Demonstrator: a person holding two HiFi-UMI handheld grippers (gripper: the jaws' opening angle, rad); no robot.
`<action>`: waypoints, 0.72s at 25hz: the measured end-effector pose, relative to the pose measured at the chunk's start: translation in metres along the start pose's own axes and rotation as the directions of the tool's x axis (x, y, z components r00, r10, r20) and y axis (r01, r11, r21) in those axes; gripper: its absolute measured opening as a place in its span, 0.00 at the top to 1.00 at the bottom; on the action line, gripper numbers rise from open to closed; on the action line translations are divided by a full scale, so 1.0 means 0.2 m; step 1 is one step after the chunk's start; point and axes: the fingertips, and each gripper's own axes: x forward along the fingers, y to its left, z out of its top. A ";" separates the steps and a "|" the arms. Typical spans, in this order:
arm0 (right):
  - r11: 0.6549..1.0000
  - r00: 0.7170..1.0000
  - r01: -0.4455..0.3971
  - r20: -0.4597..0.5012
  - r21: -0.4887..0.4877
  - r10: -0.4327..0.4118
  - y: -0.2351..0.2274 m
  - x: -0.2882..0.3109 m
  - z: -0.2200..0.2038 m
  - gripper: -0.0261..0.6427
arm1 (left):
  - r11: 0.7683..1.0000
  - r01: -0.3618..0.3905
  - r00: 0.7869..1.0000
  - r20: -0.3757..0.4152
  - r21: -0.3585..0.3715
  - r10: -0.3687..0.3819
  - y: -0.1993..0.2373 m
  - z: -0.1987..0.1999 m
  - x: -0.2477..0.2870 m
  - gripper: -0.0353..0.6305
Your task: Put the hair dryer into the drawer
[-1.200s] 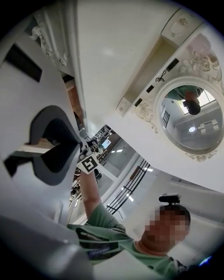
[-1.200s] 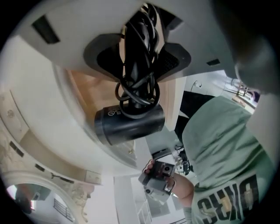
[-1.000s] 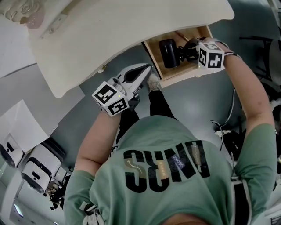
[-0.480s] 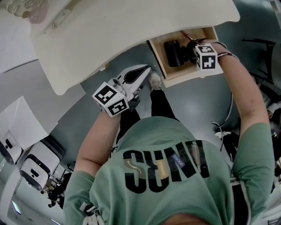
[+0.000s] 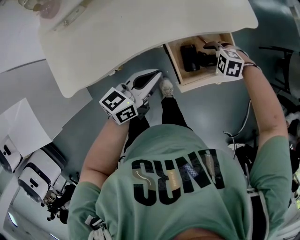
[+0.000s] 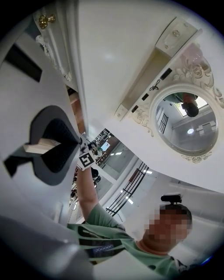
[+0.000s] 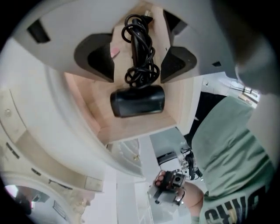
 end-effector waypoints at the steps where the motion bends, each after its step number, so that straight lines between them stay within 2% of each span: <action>1: 0.999 0.999 0.018 0.043 0.032 -0.020 -0.01 -0.05 0.05 0.47 | 1.000 0.003 1.000 0.002 0.011 -0.003 -0.01 0.02 -0.02 0.93; 5: 0.987 0.976 0.098 0.179 0.130 -0.121 -0.06 -0.31 0.26 0.48 | 1.000 -0.005 1.000 0.029 0.028 0.004 -0.05 0.14 -0.11 0.93; 8: 0.967 0.933 0.129 0.305 0.218 -0.193 -0.10 -0.54 0.49 0.53 | 0.999 -0.008 0.998 0.061 0.052 0.005 -0.10 0.28 -0.21 0.93; 13: 0.923 0.806 0.163 0.493 0.347 -0.328 -0.15 -0.96 0.90 0.60 | 0.992 -0.031 0.993 0.113 0.124 0.017 -0.21 0.52 -0.46 0.93; 18: 0.879 0.653 0.162 0.619 0.449 -0.437 -0.19 -1.32 1.32 0.69 | 0.977 -0.104 0.980 0.187 0.188 0.068 -0.28 0.78 -0.79 0.93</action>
